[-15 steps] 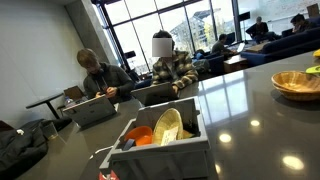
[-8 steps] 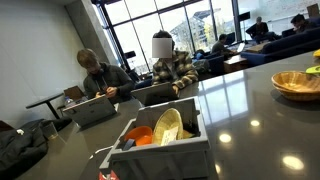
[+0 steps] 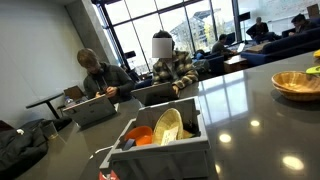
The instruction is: Put the green bowl inside the brown bowl
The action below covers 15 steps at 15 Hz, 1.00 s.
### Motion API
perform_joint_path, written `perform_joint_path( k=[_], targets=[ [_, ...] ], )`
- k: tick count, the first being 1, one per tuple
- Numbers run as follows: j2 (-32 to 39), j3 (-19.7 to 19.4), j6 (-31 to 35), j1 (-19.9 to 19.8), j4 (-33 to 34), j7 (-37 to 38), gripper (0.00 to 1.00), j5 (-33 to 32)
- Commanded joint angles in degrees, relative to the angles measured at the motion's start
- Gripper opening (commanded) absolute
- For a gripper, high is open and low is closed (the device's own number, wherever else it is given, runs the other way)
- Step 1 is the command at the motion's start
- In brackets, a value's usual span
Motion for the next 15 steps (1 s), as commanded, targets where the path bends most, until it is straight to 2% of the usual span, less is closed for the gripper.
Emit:
perform_joint_path(
  k=[1,6,9,11,15],
  targets=[
    [2.26,-1.22,2.00,-0.22,0.06,-0.93,1.00,3.84],
    [3.20,-3.50,3.28,-3.38,0.11,-1.67,1.00,2.64],
    [3.76,-4.01,3.44,-3.94,0.15,-2.40,1.00,2.51],
    [6.07,-0.36,5.05,-5.21,0.15,4.81,1.00,-4.80],
    [9.04,1.63,4.94,-4.90,0.08,14.98,1.00,-13.65]
  ],
)
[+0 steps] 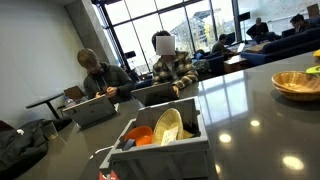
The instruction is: Put the green bowl inside the brown bowl
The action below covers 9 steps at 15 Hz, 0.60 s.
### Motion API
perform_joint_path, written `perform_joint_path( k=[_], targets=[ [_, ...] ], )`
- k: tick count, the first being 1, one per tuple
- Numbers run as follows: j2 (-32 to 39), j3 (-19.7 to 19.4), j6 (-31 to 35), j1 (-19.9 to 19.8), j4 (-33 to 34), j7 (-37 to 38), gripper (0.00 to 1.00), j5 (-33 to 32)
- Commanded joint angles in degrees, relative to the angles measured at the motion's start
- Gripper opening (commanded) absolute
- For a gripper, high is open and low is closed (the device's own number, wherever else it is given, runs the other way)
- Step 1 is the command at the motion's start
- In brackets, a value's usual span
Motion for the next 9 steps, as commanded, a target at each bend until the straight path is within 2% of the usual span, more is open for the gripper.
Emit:
perform_joint_path(
  k=[1,3,4,6,9],
  targets=[
    [2.81,1.53,0.38,-0.35,0.06,7.50,1.00,-6.42],
    [3.68,0.98,0.25,-0.16,0.08,9.30,1.00,-8.04],
    [3.84,0.67,0.28,-0.05,0.10,9.50,0.75,-8.54],
    [4.15,0.32,0.30,0.11,0.14,9.95,0.68,-9.08],
    [4.09,-0.19,0.21,0.16,0.19,9.80,0.44,-8.82]
  ],
)
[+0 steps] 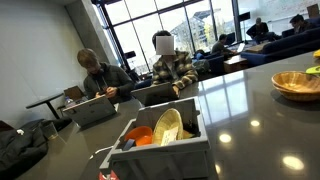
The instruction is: Put the green bowl inside the brown bowl
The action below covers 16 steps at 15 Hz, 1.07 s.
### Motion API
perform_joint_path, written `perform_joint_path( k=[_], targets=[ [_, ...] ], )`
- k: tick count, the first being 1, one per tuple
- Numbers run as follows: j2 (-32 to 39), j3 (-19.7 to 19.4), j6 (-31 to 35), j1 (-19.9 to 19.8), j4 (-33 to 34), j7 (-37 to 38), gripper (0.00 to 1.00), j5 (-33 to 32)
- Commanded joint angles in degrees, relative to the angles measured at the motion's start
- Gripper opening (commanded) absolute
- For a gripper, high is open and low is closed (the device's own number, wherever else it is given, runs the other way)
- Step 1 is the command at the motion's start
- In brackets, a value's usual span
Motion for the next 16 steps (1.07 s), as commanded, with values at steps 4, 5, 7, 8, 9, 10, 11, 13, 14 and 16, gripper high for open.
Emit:
perform_joint_path(
  k=[4,5,7,8,9,10,11,13,14,16],
  targets=[
    [-0.23,-1.37,0.19,0.00,0.18,1.54,0.13,-1.31],
    [-0.25,-1.50,0.20,0.00,0.20,1.49,0.06,-1.27],
    [-0.37,-1.70,0.15,0.03,0.30,1.43,0.00,-1.08],
    [-1.27,-1.70,0.40,0.09,-0.34,1.31,0.01,-0.92],
    [-1.50,-1.71,0.58,0.13,-0.54,1.25,0.03,-0.80],
    [-2.11,-1.63,0.52,0.08,-0.74,1.44,0.01,-1.05],
    [-3.34,-1.51,0.50,0.00,-1.10,1.68,0.03,-1.44],
    [-7.07,-0.96,-0.49,-0.57,-1.15,2.60,0.02,-3.79],
    [-9.43,-0.64,-1.23,-1.07,-1.03,3.14,0.00,-5.71],
    [-13.90,-0.02,-2.95,-2.02,-0.74,4.28,0.01,-9.68]
  ],
)
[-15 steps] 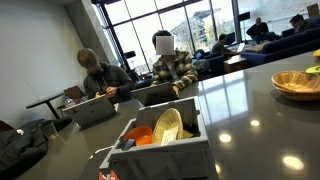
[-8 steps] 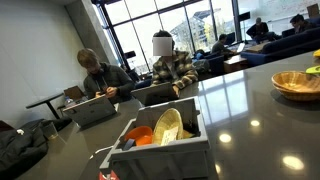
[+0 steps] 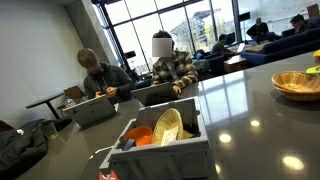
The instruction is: Put the green bowl inside the brown bowl
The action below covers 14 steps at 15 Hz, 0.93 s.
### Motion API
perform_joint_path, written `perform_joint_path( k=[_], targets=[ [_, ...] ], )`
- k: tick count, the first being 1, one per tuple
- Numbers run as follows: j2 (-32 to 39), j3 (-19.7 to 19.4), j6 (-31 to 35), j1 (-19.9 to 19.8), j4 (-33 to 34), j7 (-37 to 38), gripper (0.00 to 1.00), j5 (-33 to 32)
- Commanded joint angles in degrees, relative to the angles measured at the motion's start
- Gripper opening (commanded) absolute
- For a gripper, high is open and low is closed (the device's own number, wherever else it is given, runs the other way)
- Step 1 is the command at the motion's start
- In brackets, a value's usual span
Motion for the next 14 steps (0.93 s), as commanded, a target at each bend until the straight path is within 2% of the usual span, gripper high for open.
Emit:
perform_joint_path(
  k=[1,4,7,14],
  targets=[
    [-9.41,1.55,-5.05,-2.56,0.05,2.87,0.01,-8.51],
    [-13.97,2.61,-10.69,-3.02,0.89,0.50,0.01,-14.50],
    [-15.23,3.14,-14.29,-1.49,3.57,-4.13,0.01,-16.42],
    [-10.80,4.17,-15.56,1.07,12.23,-18.67,0.01,-17.35]
  ],
)
